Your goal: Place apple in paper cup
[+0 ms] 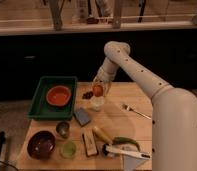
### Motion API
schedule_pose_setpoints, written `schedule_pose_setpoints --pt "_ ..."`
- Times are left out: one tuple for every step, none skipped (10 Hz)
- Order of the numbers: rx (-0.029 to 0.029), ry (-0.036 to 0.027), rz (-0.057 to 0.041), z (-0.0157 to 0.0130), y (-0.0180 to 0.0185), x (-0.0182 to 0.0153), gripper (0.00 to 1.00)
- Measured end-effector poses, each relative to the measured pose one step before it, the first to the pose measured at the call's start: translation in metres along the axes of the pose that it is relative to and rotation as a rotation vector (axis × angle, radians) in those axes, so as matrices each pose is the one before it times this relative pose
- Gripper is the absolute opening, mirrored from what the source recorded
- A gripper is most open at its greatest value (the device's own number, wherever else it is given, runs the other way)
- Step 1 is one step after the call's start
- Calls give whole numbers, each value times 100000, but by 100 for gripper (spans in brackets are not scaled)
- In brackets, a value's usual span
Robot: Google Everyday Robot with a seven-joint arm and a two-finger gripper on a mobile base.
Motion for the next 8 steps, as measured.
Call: schedule_pose_setpoints --pt "-252 -284 62 -51 -10 73 80" --pt "8 -80 144 -87 -6 64 80" --pt "-49 12 191 -79 42 100 80" --pt "-118 65 205 -109 23 86 80" --pt "66 39 134 -45 61 42 80" --pt "136 115 184 -156 138 39 80" --pt "261 174 205 -190 84 68 80" --pt "421 451 137 -368 -81 23 80"
